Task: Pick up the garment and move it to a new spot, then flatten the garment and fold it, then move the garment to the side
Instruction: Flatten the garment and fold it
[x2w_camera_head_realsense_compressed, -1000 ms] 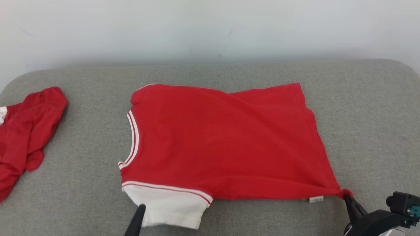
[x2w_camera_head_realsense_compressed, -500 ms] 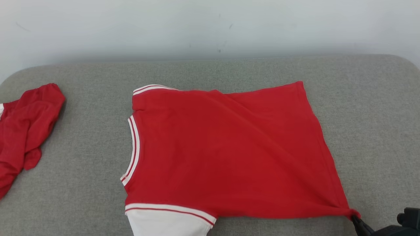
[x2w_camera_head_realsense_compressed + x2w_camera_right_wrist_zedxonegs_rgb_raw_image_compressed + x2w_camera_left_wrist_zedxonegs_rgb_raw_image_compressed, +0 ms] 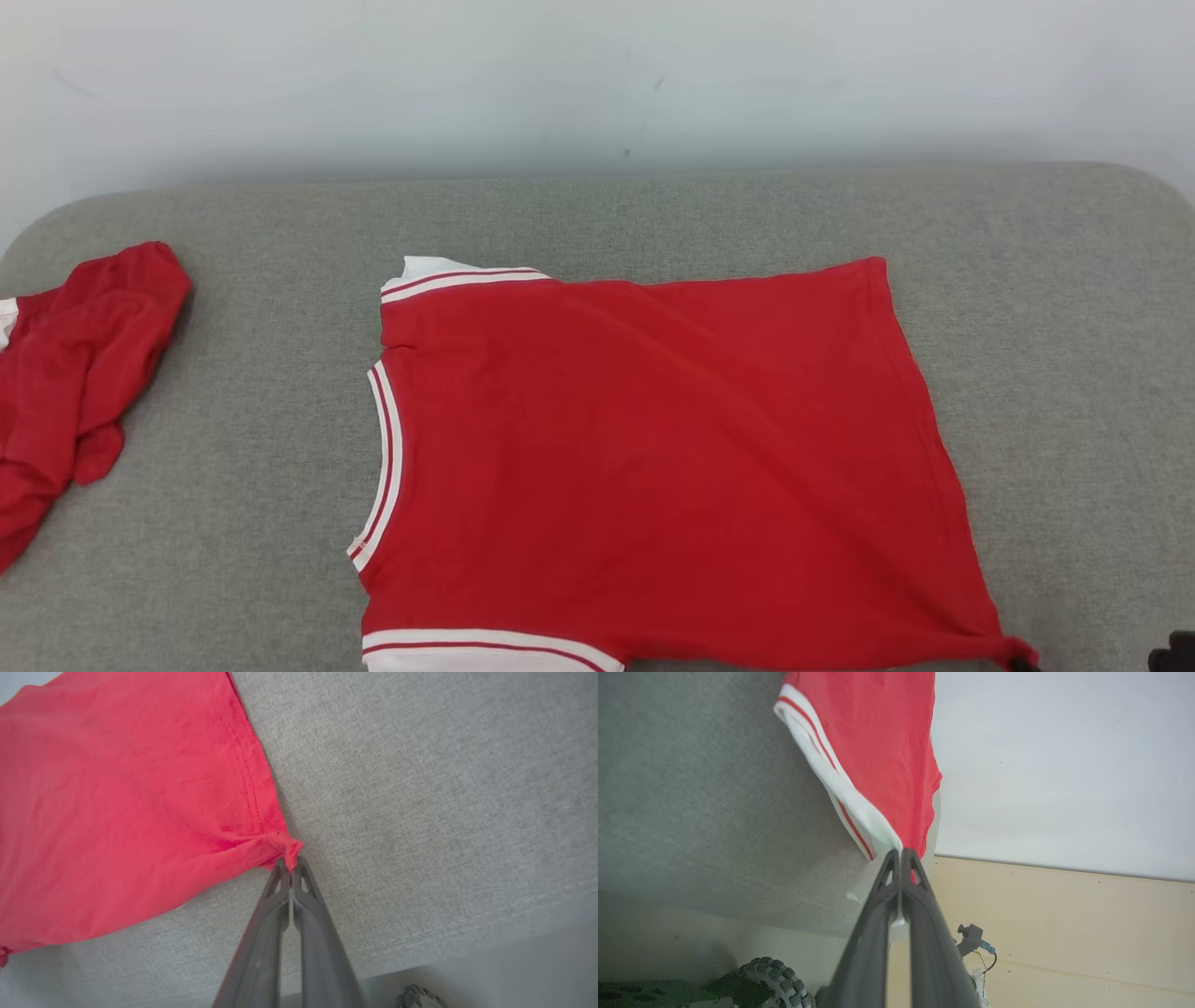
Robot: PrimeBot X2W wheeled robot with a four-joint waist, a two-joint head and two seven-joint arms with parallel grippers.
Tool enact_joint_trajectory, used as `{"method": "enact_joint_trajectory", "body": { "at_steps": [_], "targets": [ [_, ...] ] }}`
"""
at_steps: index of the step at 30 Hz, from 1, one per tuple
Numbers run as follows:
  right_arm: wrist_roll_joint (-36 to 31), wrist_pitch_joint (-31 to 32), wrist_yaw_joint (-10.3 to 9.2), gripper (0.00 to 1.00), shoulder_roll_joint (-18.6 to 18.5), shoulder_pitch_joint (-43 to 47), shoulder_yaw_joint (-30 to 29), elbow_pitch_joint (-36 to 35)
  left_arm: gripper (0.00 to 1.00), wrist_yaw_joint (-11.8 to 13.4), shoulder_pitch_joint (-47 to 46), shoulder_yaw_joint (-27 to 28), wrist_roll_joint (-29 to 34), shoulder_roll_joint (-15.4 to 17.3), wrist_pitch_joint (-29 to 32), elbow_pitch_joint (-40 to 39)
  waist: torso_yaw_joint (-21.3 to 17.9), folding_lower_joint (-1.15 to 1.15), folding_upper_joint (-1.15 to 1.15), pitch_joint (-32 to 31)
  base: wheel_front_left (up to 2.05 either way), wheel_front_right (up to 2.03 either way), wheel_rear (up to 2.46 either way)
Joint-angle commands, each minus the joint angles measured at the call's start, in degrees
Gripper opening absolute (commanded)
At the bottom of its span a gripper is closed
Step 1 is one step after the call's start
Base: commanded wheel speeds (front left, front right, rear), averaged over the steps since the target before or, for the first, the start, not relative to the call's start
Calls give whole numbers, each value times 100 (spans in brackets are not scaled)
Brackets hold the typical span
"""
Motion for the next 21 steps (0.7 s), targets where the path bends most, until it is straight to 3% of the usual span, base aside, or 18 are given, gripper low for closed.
{"method": "enact_joint_trajectory", "body": {
  "at_steps": [1,6,21],
  "targets": [
    [49,-73,21,0,15,-46,12,-42,0,-62,-178,79,129,-78,-72,-14,11,0,0,8,0,0,0],
    [150,-424,21,0,13,-357,84,-107,0,-109,-1014,97,655,-408,-267,384,50,0,0,30,0,0,0],
    [-478,-1243,21,0,-66,-1717,402,346,0,-145,-3382,-129,2044,-1439,-1040,2419,-35,0,0,465,0,0,0]
  ]
}}
